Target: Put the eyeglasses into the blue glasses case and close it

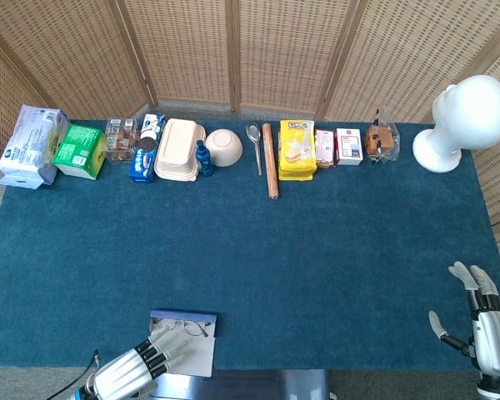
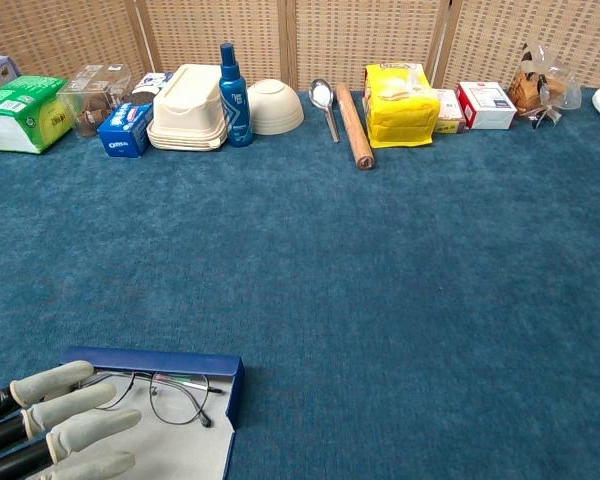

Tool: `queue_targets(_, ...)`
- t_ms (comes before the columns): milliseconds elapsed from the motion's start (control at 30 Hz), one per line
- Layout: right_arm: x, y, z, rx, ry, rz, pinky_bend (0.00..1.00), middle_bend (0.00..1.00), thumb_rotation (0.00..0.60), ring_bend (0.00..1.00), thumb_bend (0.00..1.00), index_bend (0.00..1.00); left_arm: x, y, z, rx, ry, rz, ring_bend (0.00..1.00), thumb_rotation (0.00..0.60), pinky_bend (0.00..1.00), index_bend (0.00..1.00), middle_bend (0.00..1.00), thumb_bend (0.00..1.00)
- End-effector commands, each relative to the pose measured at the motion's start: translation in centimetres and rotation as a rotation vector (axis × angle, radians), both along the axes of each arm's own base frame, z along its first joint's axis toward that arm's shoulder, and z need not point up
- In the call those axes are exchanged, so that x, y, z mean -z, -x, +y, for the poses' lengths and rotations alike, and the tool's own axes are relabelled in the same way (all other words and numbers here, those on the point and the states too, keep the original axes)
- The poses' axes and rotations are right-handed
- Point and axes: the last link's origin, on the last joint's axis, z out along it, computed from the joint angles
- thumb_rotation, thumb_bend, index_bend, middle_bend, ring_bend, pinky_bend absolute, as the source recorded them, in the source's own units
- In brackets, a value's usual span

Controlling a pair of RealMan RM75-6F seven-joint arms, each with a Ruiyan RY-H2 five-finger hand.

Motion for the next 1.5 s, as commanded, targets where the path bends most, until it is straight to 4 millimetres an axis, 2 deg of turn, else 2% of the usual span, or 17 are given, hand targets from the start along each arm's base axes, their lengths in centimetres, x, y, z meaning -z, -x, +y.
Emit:
queue_targets(33,0.0,0.0,-0.1,-0.009,0.003,-0.011,0.09,0.18,0.600,0.00,0.33,0.00,-0.1,0.0,0.2,0.003,-0.007,0.015,0.00,0.391,0.00,0.06,0.00,0.21)
queue_targets(867,-0.9,0.4,-0.1,-0.020,0.030,-0.057,0.10,0.18,0.600,0.00,0.33,0.00,0.1,0.4,1.4,0.060,-0.072,0.105,0.00,0.391,0.00,0.08,0.00,0.22)
queue_targets(1200,-1.0,0.7,0.2,-0.014,0.040,-0.064,0.10,0.18,0.600,0.00,0.33,0.00,0.3,0.0,1.6,0.056,-0.098,0.078,0.00,0.463,0.00,0.14,0.03,0.22)
queue_targets(1500,-0.9,0.8,0.2,-0.012,0.039,-0.063,0.10,0.18,0.600,0.00,0.33,0.00,0.1,-0.3,1.8,0.063,-0.099,0.043,0.00,0.490,0.00,0.18,0.06,0.25)
